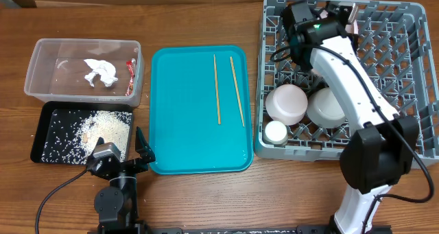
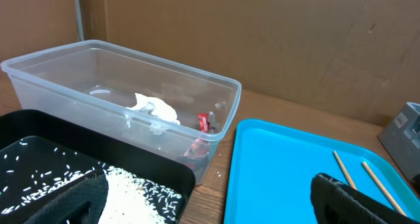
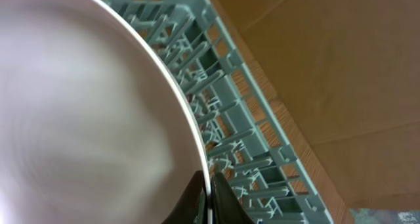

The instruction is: Sort waste into correct bins and load items into the dishwasher

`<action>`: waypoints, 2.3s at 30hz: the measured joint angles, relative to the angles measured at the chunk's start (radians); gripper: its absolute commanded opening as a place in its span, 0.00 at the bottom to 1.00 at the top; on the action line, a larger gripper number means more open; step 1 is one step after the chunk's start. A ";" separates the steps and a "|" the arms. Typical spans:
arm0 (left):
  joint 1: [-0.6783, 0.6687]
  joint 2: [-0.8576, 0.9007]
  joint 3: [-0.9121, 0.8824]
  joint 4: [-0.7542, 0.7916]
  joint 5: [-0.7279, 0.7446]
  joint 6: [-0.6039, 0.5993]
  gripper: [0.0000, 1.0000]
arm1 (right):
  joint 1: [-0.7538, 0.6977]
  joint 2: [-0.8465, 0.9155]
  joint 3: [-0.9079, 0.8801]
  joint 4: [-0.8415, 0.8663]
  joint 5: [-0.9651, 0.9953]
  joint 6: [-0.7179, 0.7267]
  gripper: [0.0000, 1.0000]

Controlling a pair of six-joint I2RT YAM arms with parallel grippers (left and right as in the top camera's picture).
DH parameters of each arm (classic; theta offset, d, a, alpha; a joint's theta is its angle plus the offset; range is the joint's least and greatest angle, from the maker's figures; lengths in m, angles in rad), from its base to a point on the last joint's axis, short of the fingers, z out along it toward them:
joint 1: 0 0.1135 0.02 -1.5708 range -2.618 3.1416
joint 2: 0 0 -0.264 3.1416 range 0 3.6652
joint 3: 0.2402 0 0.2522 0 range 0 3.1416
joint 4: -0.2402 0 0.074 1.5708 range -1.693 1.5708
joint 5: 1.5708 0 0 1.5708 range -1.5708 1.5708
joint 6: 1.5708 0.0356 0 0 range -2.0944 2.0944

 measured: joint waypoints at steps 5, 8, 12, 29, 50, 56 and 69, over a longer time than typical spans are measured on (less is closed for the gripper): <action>0.000 0.000 0.000 0.000 0.000 0.000 1.00 | 0.012 0.016 0.000 -0.035 -0.030 -0.001 0.20; 0.000 0.000 0.000 0.000 0.000 0.000 1.00 | 0.029 0.017 0.000 -0.087 -0.032 0.019 0.32; 0.000 0.000 0.000 0.000 0.000 0.000 1.00 | 0.063 0.015 0.000 -0.150 -0.038 0.067 0.40; 0.000 0.000 0.000 0.000 0.000 0.000 1.00 | 0.235 -0.156 -0.018 0.202 -0.833 -0.074 0.51; 0.000 0.000 0.000 0.000 0.000 0.000 1.00 | 0.381 0.199 -0.162 0.487 -1.101 -0.074 0.32; 0.000 0.000 0.000 0.000 0.000 0.000 1.00 | 0.381 0.209 -0.162 0.488 -1.089 -0.031 0.21; 0.000 0.000 0.000 0.000 0.000 0.000 1.00 | 0.380 0.229 -0.156 0.474 -1.103 0.110 0.04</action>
